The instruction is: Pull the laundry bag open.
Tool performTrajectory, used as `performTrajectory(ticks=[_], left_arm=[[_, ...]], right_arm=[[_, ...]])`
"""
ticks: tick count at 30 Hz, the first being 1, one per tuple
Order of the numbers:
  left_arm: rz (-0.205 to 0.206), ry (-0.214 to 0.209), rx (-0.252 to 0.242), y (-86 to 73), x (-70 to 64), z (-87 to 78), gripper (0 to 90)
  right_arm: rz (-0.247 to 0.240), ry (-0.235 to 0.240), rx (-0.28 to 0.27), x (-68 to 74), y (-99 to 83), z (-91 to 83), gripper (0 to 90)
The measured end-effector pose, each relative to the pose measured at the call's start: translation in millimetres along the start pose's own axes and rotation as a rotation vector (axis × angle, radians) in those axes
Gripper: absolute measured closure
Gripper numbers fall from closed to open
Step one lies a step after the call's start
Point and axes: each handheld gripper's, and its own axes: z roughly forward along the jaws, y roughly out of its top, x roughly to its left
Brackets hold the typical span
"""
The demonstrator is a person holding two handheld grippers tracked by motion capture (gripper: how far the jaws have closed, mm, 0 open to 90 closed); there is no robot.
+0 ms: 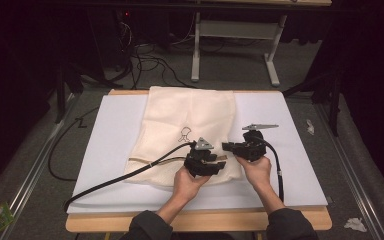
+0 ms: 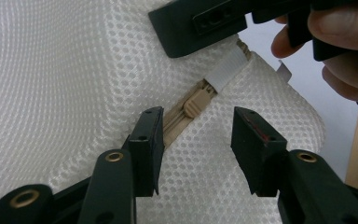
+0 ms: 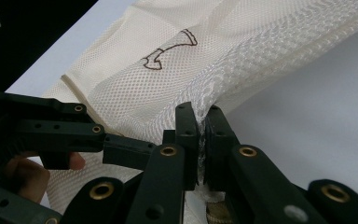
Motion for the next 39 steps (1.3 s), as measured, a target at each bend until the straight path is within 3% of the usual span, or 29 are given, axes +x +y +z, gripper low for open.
performTrajectory(ticks=[2,4,11,13,14,20,29,33,35,39], left_arm=[[0.023,-0.007,0.002,1.7,-5.0,4.3,54.2],[0.002,-0.017,-0.003,1.5,-3.4,6.6,54.1],[-0.01,-0.029,-0.003,-0.7,-2.6,9.7,55.3],[-0.004,-0.034,-0.006,-1.1,-2.6,9.9,57.5],[0.02,-0.038,-0.006,-2.1,-1.7,9.6,58.8],[0.02,-0.035,-0.005,-2.4,-1.5,9.8,63.2],[-0.012,-0.072,-0.029,-0.9,1.0,7.8,70.5],[-0.038,-0.086,-0.03,-4.9,3.1,10.3,75.0],[-0.08,-0.101,-0.041,-8.4,7.9,11.2,78.0],[-0.085,-0.097,-0.042,-8.4,7.9,11.4,79.4]], right_arm=[[-0.005,0.005,0.0,1.0,0.4,1.3,87.9],[-0.009,0.005,0.001,2.0,0.4,1.7,87.9],[-0.013,0.007,0.003,1.9,-0.2,3.2,87.9],[-0.013,0.007,0.007,2.1,-0.6,3.4,87.9],[-0.013,0.01,0.006,1.6,-0.7,3.7,87.9],[-0.014,0.011,0.017,1.6,-0.8,4.6,87.9],[-0.01,0.009,0.011,0.7,-1.0,3.1,87.8],[-0.008,0.009,0.021,-0.4,-2.6,3.7,87.8],[-0.003,0.008,0.023,-2.2,-4.2,4.0,87.8],[-0.001,0.009,0.024,-1.6,-4.2,4.9,87.8]])
